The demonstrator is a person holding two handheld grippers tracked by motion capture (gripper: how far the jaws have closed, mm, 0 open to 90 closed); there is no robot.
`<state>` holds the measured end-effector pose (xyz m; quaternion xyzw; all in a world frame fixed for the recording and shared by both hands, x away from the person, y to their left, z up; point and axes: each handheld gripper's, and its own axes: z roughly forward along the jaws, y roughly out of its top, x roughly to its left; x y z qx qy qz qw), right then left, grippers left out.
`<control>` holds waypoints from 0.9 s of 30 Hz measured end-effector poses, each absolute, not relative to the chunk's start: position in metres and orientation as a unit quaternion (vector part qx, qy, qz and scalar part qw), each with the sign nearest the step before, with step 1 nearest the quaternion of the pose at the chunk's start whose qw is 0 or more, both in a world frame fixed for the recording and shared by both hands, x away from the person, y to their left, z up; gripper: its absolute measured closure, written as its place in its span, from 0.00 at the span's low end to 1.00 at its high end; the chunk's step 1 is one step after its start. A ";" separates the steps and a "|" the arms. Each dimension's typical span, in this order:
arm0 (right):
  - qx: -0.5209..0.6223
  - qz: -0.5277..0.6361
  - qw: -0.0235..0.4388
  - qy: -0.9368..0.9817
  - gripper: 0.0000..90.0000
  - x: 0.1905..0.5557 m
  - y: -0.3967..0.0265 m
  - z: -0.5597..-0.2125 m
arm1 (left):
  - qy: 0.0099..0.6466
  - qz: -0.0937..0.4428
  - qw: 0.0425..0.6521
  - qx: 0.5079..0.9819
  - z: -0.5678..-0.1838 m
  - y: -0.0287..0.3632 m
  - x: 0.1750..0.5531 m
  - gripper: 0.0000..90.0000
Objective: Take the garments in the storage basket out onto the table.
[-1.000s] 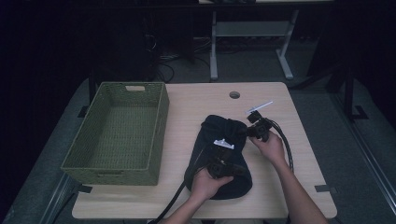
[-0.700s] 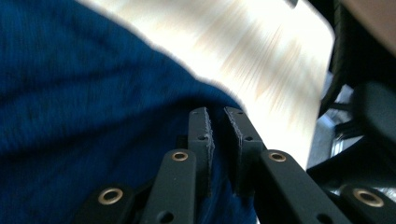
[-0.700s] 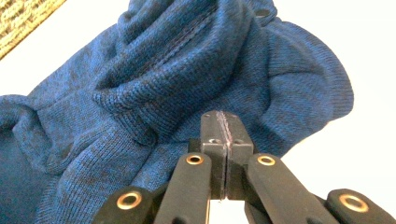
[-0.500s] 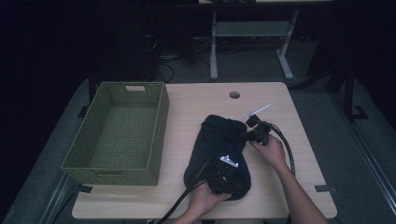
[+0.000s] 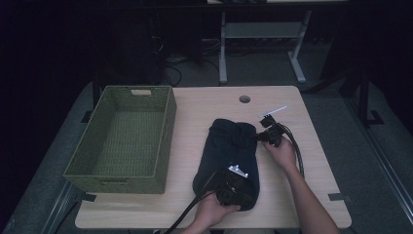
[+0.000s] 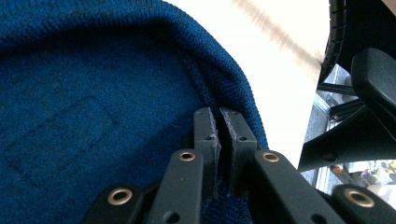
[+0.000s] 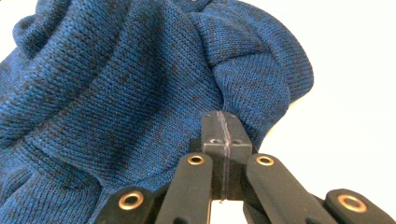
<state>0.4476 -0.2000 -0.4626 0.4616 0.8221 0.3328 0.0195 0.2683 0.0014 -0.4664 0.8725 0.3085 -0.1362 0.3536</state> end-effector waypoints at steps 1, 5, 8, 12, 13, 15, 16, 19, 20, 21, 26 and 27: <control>0.462 0.333 0.020 0.822 1.00 0.448 -0.200 -0.463 | 0.308 -0.136 0.354 0.873 -0.466 0.001 0.268 0.94; 0.449 0.339 0.020 0.826 0.96 0.441 -0.201 -0.456 | 0.309 -0.136 0.380 0.861 -0.456 0.008 0.269 0.92; 0.441 0.352 0.011 0.826 0.94 0.431 -0.206 -0.448 | 0.309 -0.114 0.390 0.860 -0.441 0.017 0.273 0.90; 0.421 0.379 -0.001 0.824 0.93 0.410 -0.209 -0.432 | 0.329 -0.086 0.401 0.851 -0.427 0.034 0.285 0.86; 0.421 0.379 -0.001 0.824 0.93 0.410 -0.209 -0.432 | 0.329 -0.086 0.401 0.851 -0.427 0.034 0.285 0.86; 0.402 0.379 -0.005 0.833 0.92 0.398 -0.207 -0.427 | 0.343 -0.074 0.405 0.844 -0.422 0.045 0.292 0.85; 0.386 0.381 -0.008 0.840 0.92 0.386 -0.204 -0.423 | 0.355 -0.063 0.410 0.838 -0.420 0.052 0.295 0.85; 0.370 0.381 -0.024 0.847 0.94 0.370 -0.200 -0.422 | 0.385 -0.040 0.419 0.821 -0.414 0.076 0.307 0.84; 0.370 0.381 -0.024 0.847 0.94 0.370 -0.200 -0.422 | 0.385 -0.040 0.419 0.821 -0.414 0.076 0.307 0.84; 0.360 0.374 -0.034 0.854 0.97 0.360 -0.198 -0.424 | 0.397 -0.029 0.418 0.816 -0.413 0.085 0.310 0.84; 0.355 0.367 -0.057 0.858 1.00 0.339 -0.197 -0.435 | 0.420 -0.005 0.405 0.812 -0.418 0.099 0.315 0.84; 0.354 0.360 -0.064 0.861 1.00 0.330 -0.196 -0.443 | 0.430 0.003 0.395 0.812 -0.423 0.103 0.317 0.83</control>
